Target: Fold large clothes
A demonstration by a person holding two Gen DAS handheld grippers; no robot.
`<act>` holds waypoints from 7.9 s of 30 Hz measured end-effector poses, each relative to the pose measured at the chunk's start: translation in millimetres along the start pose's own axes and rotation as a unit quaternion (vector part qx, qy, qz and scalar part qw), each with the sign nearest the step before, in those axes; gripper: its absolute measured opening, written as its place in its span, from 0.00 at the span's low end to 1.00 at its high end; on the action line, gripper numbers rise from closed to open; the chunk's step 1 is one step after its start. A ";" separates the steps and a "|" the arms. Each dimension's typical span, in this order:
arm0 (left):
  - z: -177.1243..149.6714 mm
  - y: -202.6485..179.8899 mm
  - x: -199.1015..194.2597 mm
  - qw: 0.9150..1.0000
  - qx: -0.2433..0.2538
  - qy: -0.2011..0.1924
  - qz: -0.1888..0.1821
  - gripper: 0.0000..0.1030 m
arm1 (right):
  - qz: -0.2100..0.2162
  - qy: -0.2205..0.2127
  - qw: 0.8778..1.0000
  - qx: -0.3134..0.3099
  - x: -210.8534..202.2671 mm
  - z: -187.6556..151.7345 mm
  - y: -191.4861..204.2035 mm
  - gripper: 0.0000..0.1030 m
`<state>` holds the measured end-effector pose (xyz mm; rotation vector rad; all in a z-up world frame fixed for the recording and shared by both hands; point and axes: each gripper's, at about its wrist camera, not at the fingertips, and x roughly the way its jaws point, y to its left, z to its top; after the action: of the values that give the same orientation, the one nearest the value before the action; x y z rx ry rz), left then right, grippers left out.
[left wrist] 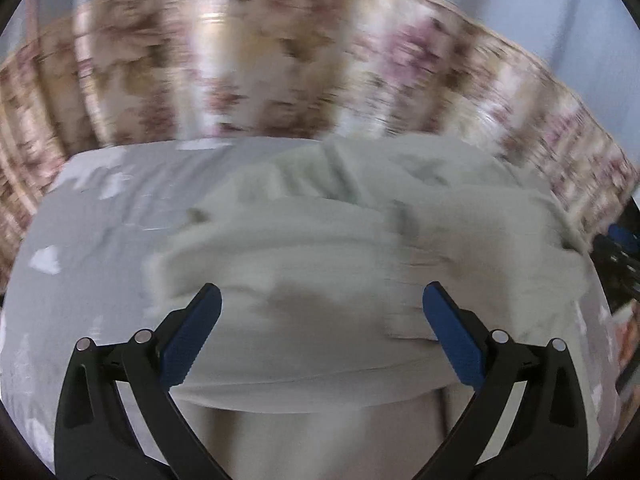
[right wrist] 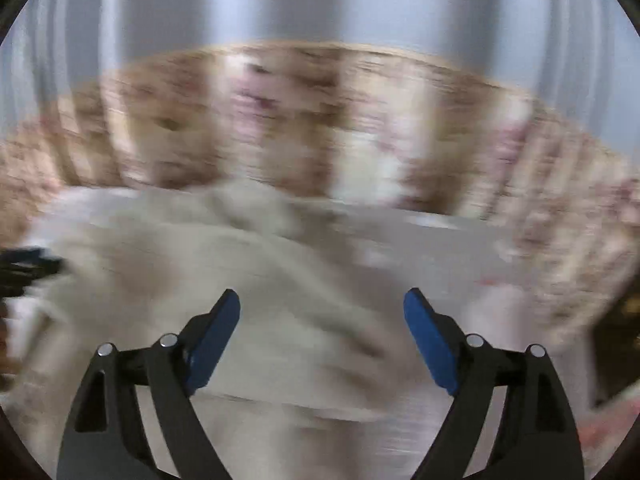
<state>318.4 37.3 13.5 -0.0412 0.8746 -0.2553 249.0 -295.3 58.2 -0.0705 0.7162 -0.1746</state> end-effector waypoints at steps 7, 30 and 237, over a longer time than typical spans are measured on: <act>-2.5 -63.7 40.3 0.998 0.030 0.043 -0.036 0.97 | 0.043 0.016 0.997 0.069 21.5 -34.3 -44.1 0.84; -7.8 86.0 -39.3 0.998 -0.024 0.008 0.060 0.46 | 0.082 0.002 0.989 0.120 16.0 -11.1 -25.4 0.84; -222.0 35.2 -149.5 0.986 -0.051 -0.053 0.150 0.97 | 0.073 -0.052 0.994 0.070 -130.0 -173.4 35.2 0.98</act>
<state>64.5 122.2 -21.5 -0.0171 0.7752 0.0734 43.3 -237.7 7.3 0.1053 0.6000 -0.0806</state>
